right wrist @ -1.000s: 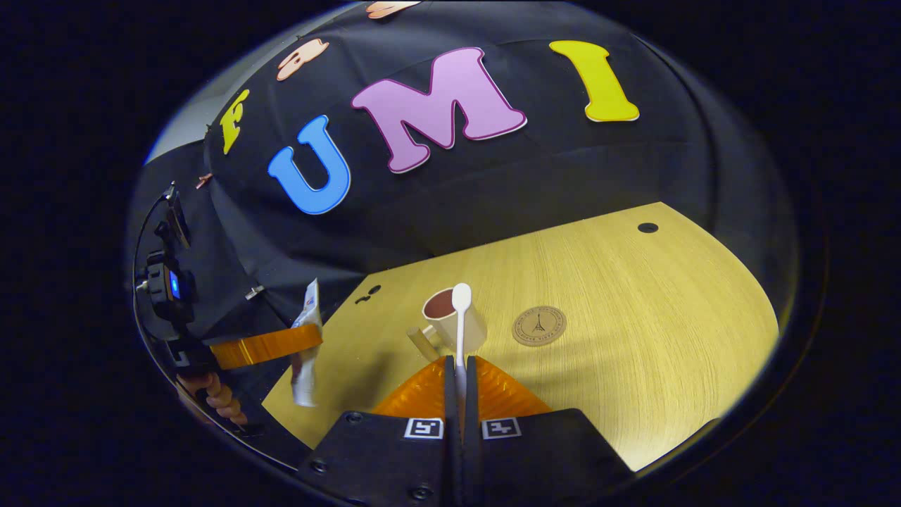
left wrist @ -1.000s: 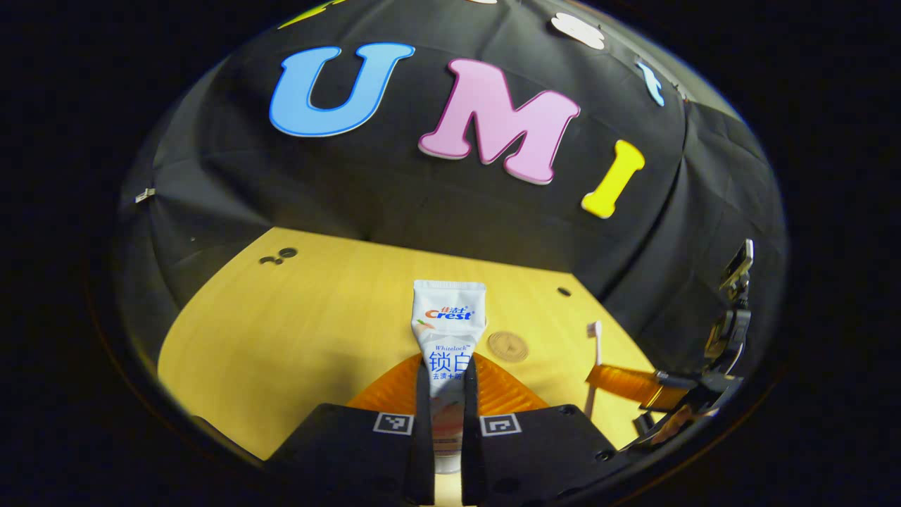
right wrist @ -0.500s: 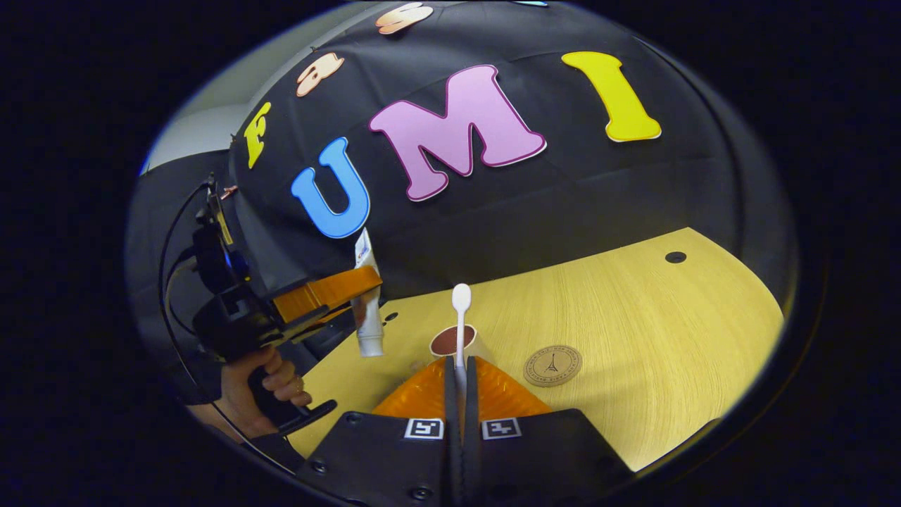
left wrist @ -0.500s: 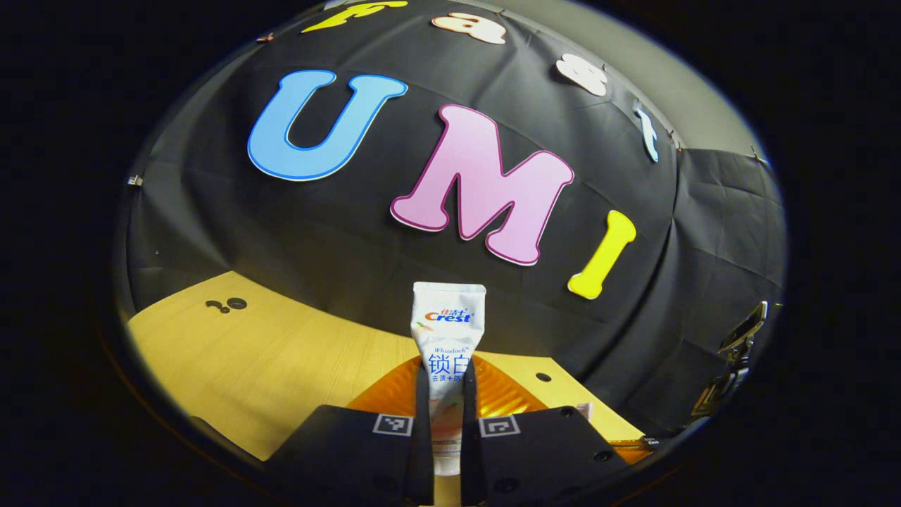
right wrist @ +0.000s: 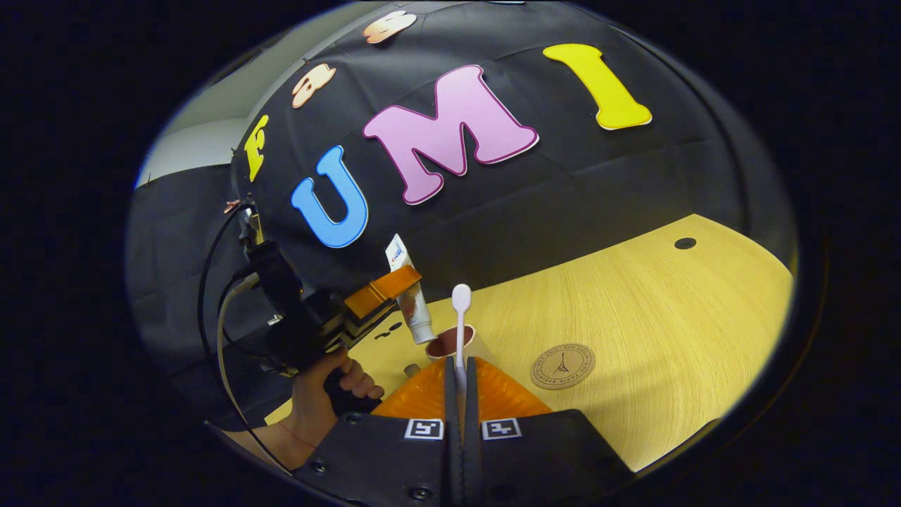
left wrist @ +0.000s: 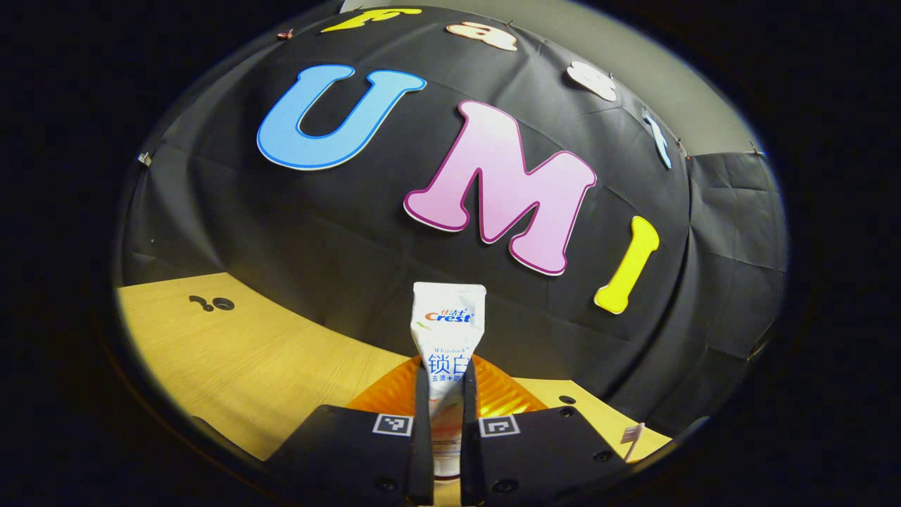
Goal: Put the toothbrush and toothpaste on the desktop into the cup, then pick up the cup and place it on the coaster on the desktop.
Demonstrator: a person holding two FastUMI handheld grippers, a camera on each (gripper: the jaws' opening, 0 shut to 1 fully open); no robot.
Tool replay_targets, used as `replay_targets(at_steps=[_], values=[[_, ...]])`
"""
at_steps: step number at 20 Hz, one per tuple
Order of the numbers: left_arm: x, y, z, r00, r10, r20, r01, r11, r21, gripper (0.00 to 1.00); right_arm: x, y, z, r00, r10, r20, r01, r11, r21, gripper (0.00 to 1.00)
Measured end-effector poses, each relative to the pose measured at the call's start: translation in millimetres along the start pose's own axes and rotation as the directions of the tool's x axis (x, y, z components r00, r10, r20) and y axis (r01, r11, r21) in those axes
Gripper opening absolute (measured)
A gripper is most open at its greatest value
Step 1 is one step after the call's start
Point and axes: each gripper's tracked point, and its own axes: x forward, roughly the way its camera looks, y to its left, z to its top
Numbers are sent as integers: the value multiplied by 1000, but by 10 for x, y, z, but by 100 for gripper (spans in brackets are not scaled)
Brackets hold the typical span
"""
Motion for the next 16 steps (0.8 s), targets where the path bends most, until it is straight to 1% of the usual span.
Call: replay_targets(at_steps=[3,7,11,14,16], values=[[86,49,-124,1000,15,-3,-15,1000,18,20,38,-38,23,1000,-2,12,2,1000,3,5],[109,124,-335,998,41,-48,-40,999,28,19,74,-97,54,1000,-14,27,14,1000,6,5],[49,52,-508,996,2,-95,0,1000,28,23,93,-119,65,999,-21,37,21,1000,11,5],[-21,88,-585,994,10,-112,-6,999,42,25,99,-138,35,999,-30,35,30,999,15,5],[-71,95,-649,991,6,-136,-2,1000,31,26,104,-136,55,999,-34,41,33,999,23,5]])
